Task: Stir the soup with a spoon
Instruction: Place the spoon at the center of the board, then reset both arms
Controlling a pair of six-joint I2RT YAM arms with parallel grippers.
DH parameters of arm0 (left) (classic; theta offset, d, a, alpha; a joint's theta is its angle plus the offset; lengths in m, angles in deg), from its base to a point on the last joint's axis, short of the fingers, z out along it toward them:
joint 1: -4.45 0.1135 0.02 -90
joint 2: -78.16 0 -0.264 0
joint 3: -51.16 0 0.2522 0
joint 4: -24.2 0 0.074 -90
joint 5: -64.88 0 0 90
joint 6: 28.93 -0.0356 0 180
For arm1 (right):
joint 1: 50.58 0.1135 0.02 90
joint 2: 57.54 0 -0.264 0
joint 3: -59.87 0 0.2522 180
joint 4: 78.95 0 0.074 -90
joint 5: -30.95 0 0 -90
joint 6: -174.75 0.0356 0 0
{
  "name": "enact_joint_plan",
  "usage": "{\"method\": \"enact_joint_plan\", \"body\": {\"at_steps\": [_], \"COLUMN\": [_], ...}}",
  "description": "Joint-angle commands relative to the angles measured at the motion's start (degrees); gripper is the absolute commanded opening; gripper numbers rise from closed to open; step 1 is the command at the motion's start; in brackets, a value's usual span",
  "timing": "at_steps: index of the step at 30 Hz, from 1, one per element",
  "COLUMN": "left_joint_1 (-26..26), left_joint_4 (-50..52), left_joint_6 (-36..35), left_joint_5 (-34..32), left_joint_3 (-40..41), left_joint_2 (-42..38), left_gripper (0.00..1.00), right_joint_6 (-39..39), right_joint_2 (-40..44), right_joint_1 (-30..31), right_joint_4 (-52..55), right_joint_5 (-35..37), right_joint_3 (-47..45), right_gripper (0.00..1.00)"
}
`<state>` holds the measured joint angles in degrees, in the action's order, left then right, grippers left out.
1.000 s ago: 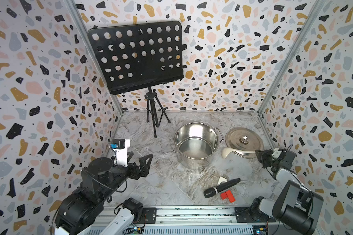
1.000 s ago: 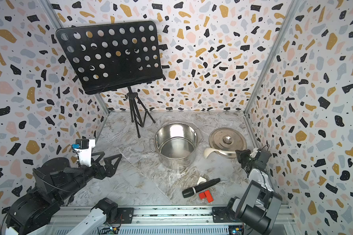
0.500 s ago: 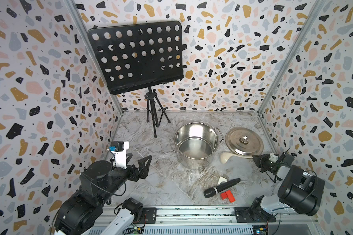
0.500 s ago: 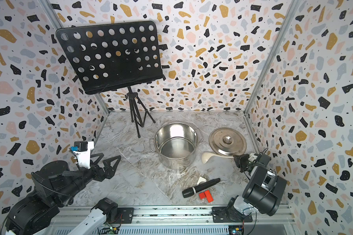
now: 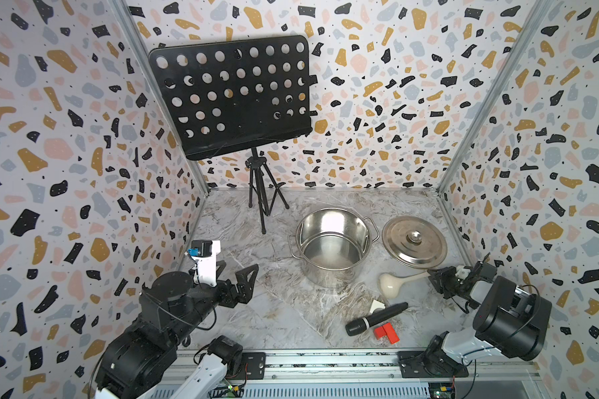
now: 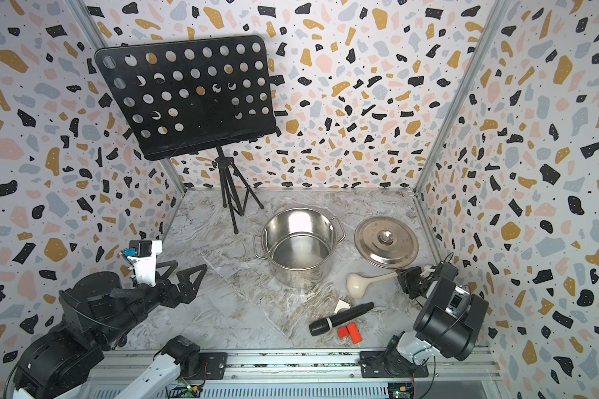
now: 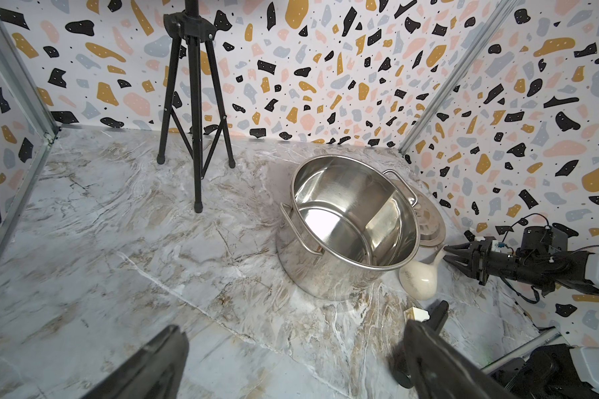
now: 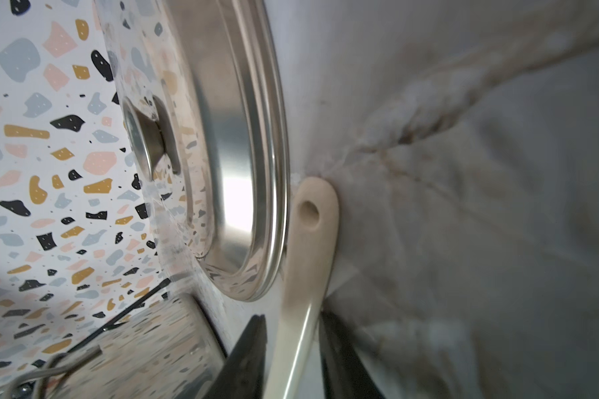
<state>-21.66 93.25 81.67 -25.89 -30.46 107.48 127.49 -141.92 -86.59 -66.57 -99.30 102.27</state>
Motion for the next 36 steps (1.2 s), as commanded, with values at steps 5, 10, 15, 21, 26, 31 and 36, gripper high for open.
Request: {"method": "enact_joint_plan", "body": {"at_steps": [5,10,15,21,26,31,36], "left_joint_1": [-0.1,-0.1,-0.1,-0.1,1.8,12.0,15.4], "left_joint_4": [-1.0,-0.8,-2.6,-7.7,-16.4,-31.5,-46.6], "left_joint_6": [0.4,-1.4,-4.8,-9.6,-12.4,-11.9,-17.5], "left_joint_5": [-0.9,-2.4,-6.2,-14.1,-17.2,-14.6,-15.7], "left_joint_3": [-0.3,-1.8,-0.8,6.9,16.4,26.6,34.5], "left_joint_2": [1.5,4.5,7.5,11.4,16.1,22.4,27.0], "left_gripper": [1.00,0.99,1.00,0.99,0.99,1.00,0.99], "right_joint_6": [-8.0,-11.4,-16.3,-23.3,-32.4,-38.1,-42.9], "right_joint_2": [5.3,9.1,9.9,7.2,7.1,9.9,13.5], "right_joint_1": [-2.3,-2.5,3.4,19.3,30.3,32.9,32.9], "right_joint_4": [18.4,27.9,31.6,25.4,12.8,-8.2,-27.2], "right_joint_5": [11.8,22.6,31.2,38.5,39.9,35.9,29.4], "right_joint_3": [8.3,17.7,28.8,36.6,32.0,16.2,1.9], "right_gripper": [0.49,0.55,0.69,0.82,1.00,1.00,1.00]}}
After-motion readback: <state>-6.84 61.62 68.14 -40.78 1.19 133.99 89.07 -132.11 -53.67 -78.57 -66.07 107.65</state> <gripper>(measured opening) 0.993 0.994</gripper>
